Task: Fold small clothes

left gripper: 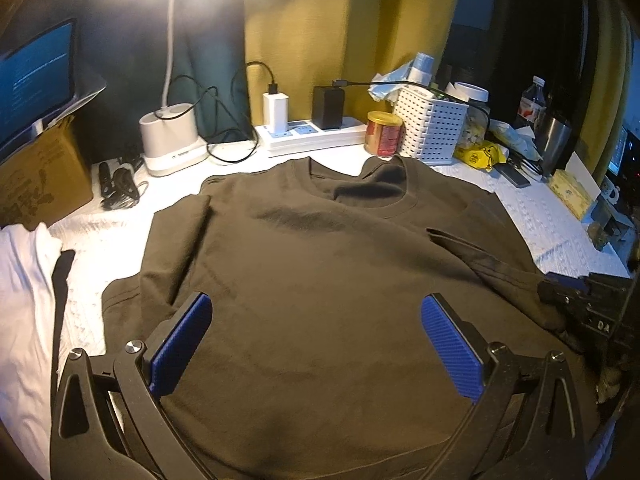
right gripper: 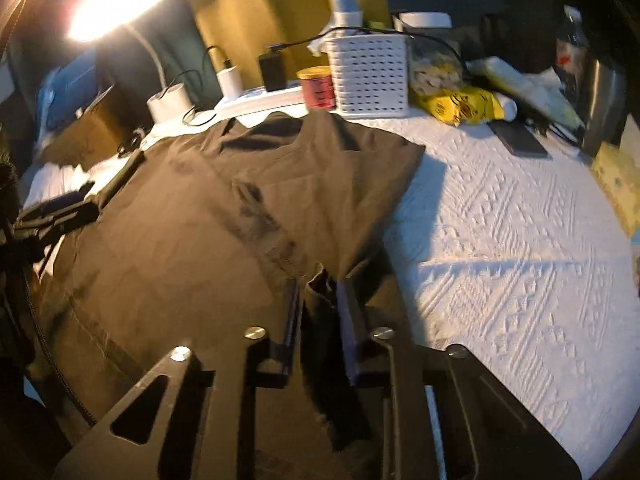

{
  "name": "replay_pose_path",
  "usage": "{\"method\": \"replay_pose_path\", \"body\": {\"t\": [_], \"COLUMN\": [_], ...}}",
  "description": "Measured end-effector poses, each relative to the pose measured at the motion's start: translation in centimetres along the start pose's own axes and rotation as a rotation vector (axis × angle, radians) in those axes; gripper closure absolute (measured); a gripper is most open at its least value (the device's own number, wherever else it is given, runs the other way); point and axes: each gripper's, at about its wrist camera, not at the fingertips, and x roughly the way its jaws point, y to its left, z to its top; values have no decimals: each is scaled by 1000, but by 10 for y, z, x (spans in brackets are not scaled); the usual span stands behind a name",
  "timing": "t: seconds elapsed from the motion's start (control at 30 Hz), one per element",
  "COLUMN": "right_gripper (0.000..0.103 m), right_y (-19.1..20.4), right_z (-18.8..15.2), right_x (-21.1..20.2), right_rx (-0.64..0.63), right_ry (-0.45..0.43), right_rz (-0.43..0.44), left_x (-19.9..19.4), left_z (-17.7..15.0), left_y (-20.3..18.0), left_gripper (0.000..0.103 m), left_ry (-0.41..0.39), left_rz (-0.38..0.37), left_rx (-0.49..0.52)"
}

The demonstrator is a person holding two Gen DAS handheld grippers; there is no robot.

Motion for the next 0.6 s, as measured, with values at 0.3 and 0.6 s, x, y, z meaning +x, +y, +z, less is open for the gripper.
{"method": "replay_pose_path", "body": {"t": [0.3, 0.6], "right_gripper": [89, 89], "right_y": [33, 78], "right_z": [-17, -18], "right_x": [0, 13], "right_rx": [-74, -145], "right_ry": [32, 96], "right_rz": [-21, 42], "left_x": [-7, -1], "left_z": [-9, -12], "left_y": [42, 105], "left_gripper": [1, 1], "left_ry": [13, 41], "left_rz": [-54, -13], "left_rx": [-67, -111]}}
